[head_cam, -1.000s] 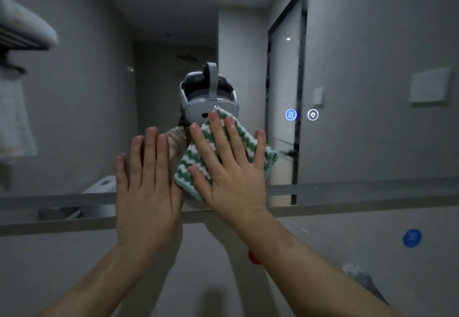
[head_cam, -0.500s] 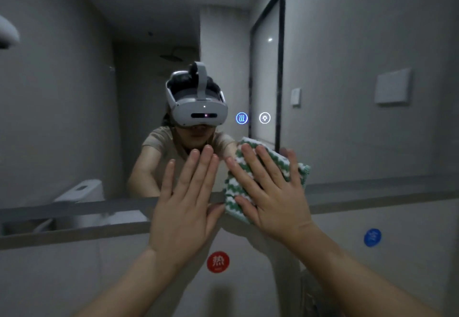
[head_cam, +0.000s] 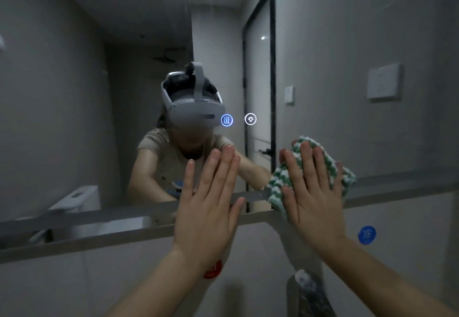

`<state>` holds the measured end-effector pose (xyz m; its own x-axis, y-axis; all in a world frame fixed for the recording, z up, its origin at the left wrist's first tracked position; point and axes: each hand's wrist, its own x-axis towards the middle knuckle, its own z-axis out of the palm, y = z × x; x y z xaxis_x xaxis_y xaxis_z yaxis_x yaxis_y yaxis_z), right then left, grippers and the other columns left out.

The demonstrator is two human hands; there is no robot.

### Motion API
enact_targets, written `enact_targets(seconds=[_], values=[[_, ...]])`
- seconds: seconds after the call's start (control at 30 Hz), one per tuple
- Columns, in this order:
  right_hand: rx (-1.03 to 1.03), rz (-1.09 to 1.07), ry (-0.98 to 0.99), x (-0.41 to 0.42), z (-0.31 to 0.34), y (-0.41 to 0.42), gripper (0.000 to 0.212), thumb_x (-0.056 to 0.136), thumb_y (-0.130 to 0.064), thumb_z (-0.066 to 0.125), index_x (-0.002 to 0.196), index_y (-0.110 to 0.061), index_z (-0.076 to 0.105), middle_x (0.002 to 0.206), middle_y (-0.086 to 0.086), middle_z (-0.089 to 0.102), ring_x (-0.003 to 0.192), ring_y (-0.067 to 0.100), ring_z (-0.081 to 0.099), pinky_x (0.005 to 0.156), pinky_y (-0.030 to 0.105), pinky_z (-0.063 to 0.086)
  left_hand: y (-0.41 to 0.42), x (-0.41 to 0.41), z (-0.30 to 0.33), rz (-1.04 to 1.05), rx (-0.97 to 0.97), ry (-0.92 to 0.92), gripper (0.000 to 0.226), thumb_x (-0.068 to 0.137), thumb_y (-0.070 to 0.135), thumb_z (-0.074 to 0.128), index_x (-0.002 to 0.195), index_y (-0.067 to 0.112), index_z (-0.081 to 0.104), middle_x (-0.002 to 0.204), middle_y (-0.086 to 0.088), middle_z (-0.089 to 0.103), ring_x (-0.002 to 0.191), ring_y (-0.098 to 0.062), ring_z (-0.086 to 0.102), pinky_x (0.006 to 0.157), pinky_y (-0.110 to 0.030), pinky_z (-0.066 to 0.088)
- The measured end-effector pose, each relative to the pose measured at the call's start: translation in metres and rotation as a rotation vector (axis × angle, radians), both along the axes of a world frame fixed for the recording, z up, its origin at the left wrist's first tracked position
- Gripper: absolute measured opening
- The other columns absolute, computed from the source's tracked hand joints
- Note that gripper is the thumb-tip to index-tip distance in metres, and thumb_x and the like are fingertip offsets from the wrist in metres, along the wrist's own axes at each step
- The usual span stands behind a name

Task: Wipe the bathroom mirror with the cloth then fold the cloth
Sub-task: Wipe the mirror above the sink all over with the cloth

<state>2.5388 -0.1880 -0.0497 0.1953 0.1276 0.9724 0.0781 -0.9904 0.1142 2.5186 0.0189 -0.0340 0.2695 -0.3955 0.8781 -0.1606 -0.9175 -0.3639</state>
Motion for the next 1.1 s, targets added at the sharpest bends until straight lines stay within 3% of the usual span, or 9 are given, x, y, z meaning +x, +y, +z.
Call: enact_targets(seconds=[0.23, 0.4, 0.53, 0.67, 0.93, 1.1], values=[[0.156, 0.058, -0.034, -0.001, 0.008, 0.067, 0.052, 0.101, -0.043, 0.01, 0.151, -0.028, 0.005, 0.159, -0.001, 0.0, 0.146, 0.019, 0.009, 0.114, 0.055, 0.013, 0.047, -0.008, 0.018, -0.003, 0.006, -0.07, 0.056, 0.095, 0.033, 0.04, 0.148, 0.019, 0.028, 0.156, -0.007, 0.021, 0.143, -0.027, 0.018, 0.111, -0.054, 0.019], [0.078, 0.122, -0.043, -0.009, 0.012, 0.16, 0.051, 0.101, -0.043, 0.019, 0.147, -0.022, 0.027, 0.155, 0.004, 0.021, 0.145, 0.022, 0.017, 0.112, 0.057, 0.017, 0.124, -0.018, 0.025, 0.056, -0.021, -0.083, 0.056, 0.097, 0.035, 0.036, 0.148, 0.017, 0.025, 0.155, -0.009, 0.022, 0.143, -0.026, 0.02, 0.114, -0.053, 0.015], [0.007, 0.173, -0.029, -0.019, 0.016, 0.236, 0.051, 0.1, -0.043, 0.029, 0.147, -0.023, 0.028, 0.155, 0.001, 0.02, 0.145, 0.019, 0.011, 0.115, 0.053, 0.011, 0.184, -0.031, 0.024, 0.114, -0.03, -0.109, 0.054, 0.098, 0.035, 0.03, 0.148, 0.014, 0.027, 0.155, -0.01, 0.02, 0.143, -0.026, 0.019, 0.115, -0.048, 0.006], [-0.088, 0.206, -0.014, -0.028, 0.019, 0.289, 0.052, 0.099, -0.043, 0.035, 0.147, -0.023, 0.032, 0.155, -0.002, 0.017, 0.144, 0.019, 0.017, 0.115, 0.054, 0.015, 0.232, -0.038, 0.018, 0.155, -0.059, -0.105, 0.054, 0.099, 0.033, 0.026, 0.149, 0.012, 0.024, 0.157, -0.01, 0.017, 0.142, -0.028, 0.02, 0.113, -0.05, 0.008], [-0.332, 0.241, -0.019, -0.028, 0.033, 0.28, 0.053, 0.098, -0.044, 0.038, 0.146, -0.021, 0.034, 0.154, 0.002, 0.027, 0.144, 0.019, 0.019, 0.115, 0.052, 0.017, 0.237, -0.033, 0.01, 0.139, -0.137, -0.084, 0.056, 0.097, 0.029, 0.025, 0.149, 0.009, 0.02, 0.155, -0.017, 0.015, 0.145, -0.026, 0.005, 0.114, -0.046, -0.003], [-0.483, 0.292, -0.03, -0.022, 0.043, 0.255, 0.051, 0.099, -0.043, 0.033, 0.145, -0.021, 0.035, 0.152, 0.001, 0.031, 0.143, 0.017, 0.022, 0.117, 0.049, 0.013, 0.217, -0.027, 0.006, 0.137, -0.168, -0.075, 0.058, 0.097, 0.028, 0.024, 0.149, 0.005, 0.016, 0.156, -0.016, 0.01, 0.144, -0.031, 0.004, 0.115, -0.048, -0.002]])
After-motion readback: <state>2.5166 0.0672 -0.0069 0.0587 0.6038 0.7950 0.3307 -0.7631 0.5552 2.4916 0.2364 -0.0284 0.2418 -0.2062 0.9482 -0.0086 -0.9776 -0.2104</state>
